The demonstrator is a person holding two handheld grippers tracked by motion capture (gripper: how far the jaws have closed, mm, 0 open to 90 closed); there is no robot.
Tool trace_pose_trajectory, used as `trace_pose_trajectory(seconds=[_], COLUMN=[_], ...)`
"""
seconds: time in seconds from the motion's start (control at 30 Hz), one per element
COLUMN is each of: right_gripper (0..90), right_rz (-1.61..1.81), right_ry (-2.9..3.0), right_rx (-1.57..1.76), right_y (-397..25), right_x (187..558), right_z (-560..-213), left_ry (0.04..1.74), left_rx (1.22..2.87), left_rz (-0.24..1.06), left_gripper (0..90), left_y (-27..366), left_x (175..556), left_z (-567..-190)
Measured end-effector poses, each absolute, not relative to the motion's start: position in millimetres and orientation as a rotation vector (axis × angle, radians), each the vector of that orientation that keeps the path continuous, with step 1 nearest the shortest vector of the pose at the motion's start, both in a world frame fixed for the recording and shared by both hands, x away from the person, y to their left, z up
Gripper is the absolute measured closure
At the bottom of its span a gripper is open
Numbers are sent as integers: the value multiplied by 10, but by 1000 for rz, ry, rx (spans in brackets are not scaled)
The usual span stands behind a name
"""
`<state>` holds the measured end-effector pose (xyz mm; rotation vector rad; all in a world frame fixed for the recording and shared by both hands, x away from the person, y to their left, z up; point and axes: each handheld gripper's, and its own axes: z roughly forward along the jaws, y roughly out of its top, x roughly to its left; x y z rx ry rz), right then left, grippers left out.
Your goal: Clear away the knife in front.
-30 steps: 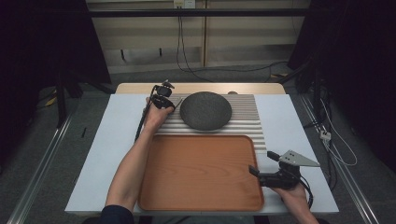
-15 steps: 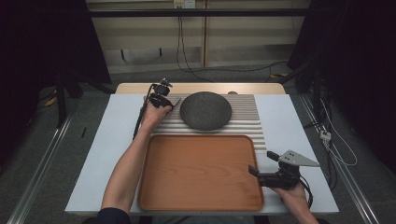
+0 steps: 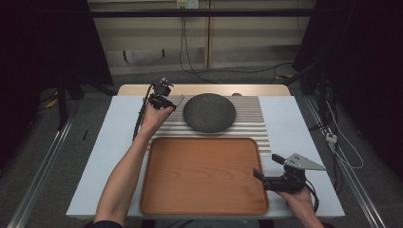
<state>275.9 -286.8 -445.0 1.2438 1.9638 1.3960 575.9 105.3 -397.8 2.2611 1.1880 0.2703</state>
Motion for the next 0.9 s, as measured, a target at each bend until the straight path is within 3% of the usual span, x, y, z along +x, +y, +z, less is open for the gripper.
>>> trace_pose_trajectory(seconds=[0.9], right_gripper=[40], right_rz=[1381], right_ry=[1965], right_rx=[1237], right_y=[-2863], right_x=[2753], right_z=[-4446], left_ry=[1052], left_rx=[2234], left_rz=[289], left_gripper=[802], left_y=[961], left_x=[5167], left_z=[-3696])
